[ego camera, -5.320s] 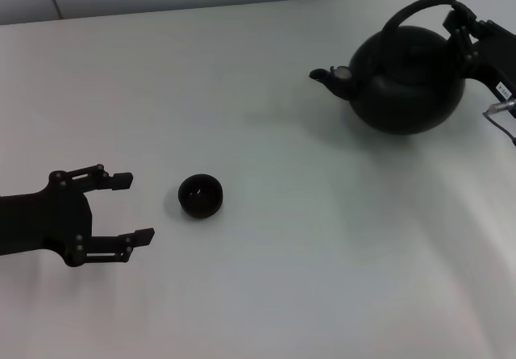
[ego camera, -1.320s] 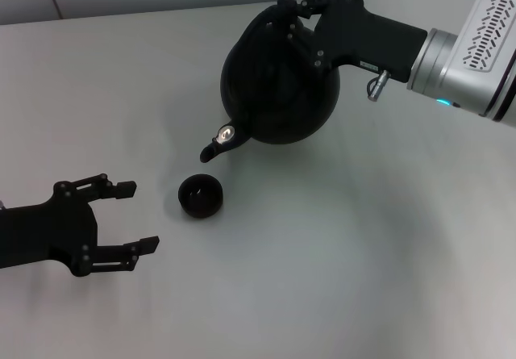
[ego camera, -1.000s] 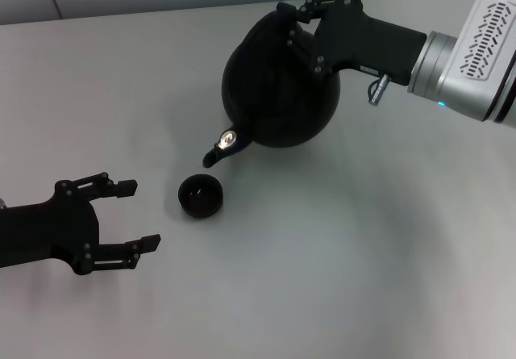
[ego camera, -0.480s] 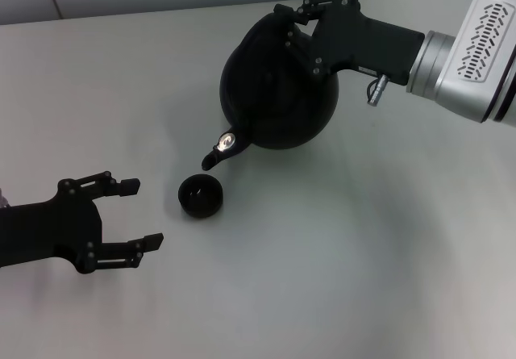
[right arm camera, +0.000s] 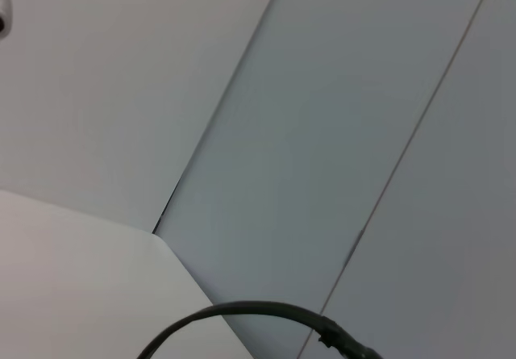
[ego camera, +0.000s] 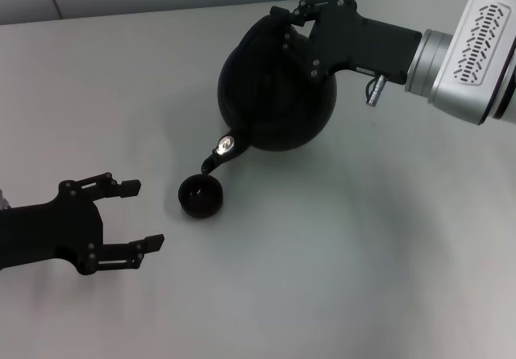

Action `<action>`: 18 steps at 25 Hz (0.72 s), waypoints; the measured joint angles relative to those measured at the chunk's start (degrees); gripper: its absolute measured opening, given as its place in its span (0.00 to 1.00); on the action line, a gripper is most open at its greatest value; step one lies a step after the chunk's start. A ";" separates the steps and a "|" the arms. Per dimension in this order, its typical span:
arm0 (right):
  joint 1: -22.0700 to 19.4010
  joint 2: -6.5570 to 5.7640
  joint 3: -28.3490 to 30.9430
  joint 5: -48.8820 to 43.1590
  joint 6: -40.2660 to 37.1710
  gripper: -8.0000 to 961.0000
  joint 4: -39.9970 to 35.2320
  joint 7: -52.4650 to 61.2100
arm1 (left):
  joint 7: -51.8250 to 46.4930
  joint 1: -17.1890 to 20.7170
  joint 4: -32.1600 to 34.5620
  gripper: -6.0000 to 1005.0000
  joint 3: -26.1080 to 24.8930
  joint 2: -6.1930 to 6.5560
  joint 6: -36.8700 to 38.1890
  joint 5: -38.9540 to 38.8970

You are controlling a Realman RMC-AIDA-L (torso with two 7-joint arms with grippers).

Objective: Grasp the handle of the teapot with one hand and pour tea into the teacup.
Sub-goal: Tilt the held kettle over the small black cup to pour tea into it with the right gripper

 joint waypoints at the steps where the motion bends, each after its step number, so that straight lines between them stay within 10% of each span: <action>1: 0.00 0.00 0.00 -0.11 0.00 0.12 -0.02 -0.32 | 0.00 0.01 -0.01 0.86 0.00 0.00 -0.06 0.00; 18: -0.05 0.00 -0.74 -0.37 0.00 0.11 -1.49 -2.60 | 0.00 -0.22 -0.25 0.86 0.00 0.00 -1.00 0.00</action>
